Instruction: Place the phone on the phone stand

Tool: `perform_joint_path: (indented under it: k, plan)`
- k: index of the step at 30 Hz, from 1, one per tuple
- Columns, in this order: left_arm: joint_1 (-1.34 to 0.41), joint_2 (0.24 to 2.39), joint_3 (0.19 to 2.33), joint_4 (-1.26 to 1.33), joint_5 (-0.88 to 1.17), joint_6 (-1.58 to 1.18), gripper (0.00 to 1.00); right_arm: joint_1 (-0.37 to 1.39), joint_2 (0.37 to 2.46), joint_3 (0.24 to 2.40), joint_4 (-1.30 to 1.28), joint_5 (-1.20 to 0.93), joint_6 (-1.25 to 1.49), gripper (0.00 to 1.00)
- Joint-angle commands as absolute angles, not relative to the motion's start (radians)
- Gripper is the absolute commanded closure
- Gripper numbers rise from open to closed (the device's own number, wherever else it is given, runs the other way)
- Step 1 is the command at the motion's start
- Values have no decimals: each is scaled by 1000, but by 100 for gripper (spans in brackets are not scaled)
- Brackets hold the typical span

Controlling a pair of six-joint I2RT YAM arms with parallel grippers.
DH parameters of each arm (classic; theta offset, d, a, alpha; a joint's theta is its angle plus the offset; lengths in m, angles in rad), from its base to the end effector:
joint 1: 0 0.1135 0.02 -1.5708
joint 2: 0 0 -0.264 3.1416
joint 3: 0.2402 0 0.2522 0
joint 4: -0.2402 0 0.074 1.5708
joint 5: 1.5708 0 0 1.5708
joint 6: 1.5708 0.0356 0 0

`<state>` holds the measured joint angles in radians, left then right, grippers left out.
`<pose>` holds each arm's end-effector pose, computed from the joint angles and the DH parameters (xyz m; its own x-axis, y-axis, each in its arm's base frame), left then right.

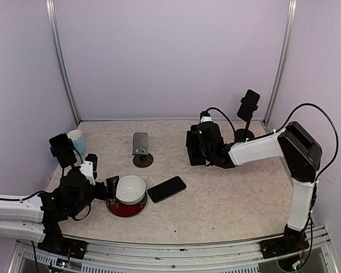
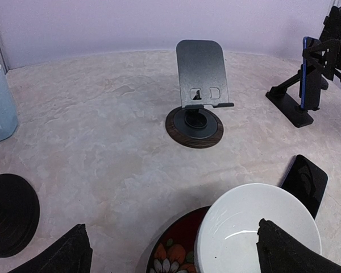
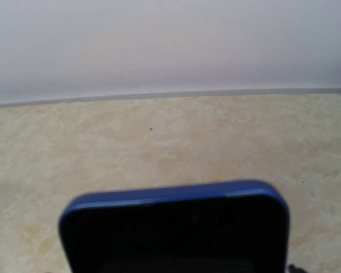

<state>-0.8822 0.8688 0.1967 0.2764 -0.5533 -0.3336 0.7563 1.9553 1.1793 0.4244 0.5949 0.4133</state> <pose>0.1255 -0.1231 0.1693 -0.3456 -0.0184 -0.9382 0.2494 0.9621 -0.1108 0.3287 0.2827 0.1938 -0.3040 0.1705 -0.9373 -0.0694 0.9773 0.2003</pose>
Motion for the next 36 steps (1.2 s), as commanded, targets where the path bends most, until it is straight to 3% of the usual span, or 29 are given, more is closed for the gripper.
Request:
perform_joint_path:
  k: [1,16,36]
  plan:
    - [-874,871,213,294,-549,-324,1,752,1954,1197,404,560,419,12]
    - [-874,881,218,294,-544,-321,1,752,1943,1186,397,554,418,1]
    - [-874,912,229,294,-544,-322,1,752,1961,1180,392,550,426,0]
